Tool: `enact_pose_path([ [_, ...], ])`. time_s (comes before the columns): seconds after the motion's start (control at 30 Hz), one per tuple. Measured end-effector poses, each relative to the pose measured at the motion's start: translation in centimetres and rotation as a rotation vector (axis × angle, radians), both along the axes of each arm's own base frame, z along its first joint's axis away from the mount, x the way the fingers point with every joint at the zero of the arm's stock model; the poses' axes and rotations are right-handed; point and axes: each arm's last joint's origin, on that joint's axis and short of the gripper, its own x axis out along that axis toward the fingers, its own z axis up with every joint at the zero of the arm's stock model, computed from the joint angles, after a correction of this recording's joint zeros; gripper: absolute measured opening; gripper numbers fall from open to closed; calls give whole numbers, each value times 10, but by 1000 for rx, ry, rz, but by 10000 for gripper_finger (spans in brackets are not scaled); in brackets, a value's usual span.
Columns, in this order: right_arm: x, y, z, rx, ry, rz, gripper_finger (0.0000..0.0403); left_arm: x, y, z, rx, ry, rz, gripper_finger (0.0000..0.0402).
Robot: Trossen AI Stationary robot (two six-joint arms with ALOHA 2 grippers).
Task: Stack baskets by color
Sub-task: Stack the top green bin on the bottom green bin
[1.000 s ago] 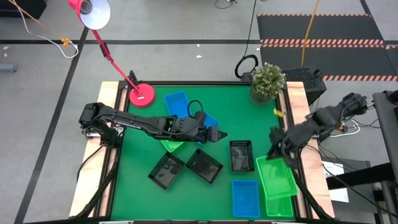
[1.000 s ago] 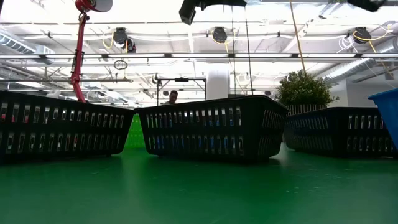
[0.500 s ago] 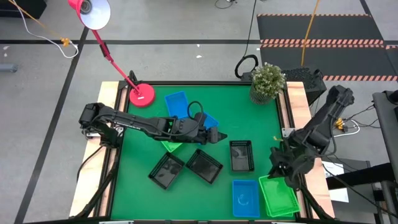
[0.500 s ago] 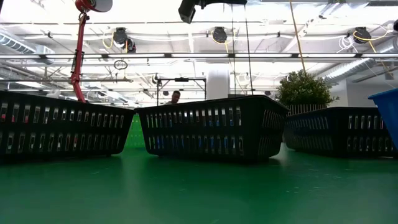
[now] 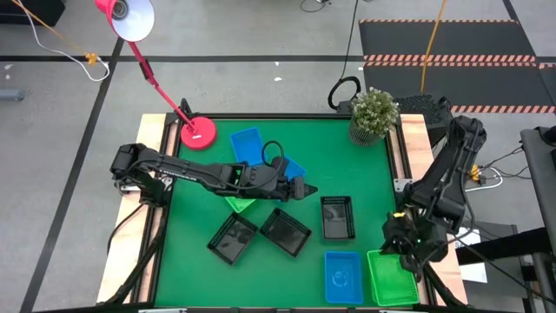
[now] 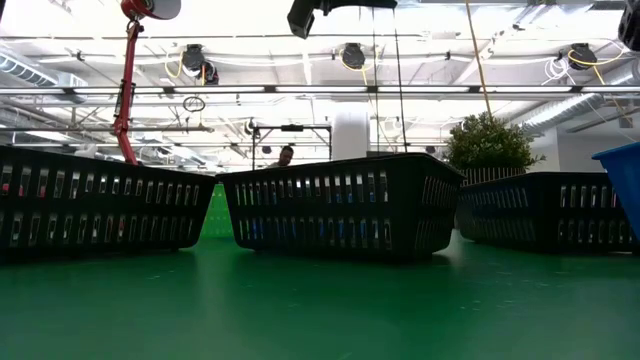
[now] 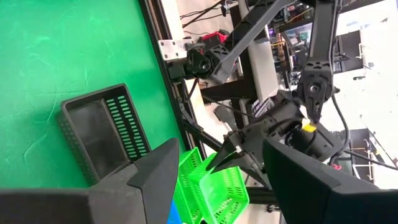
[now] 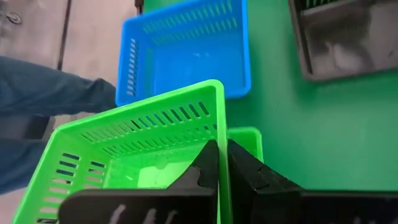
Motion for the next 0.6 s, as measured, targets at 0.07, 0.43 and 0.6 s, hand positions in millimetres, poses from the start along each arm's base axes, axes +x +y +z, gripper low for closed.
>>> enact_pose_path([
  [0.07, -1, 3, -3, -2, 22, -15, 0, 0, 0, 0, 3, 0, -1, 232],
  [0.43, -5, 7, -11, -41, 67, -78, 0, 0, 0, 0, 28, 3, -10, 232],
  [0.6, -4, 9, -15, -77, 59, -89, 6, 0, 0, 0, 28, 3, -10, 232],
])
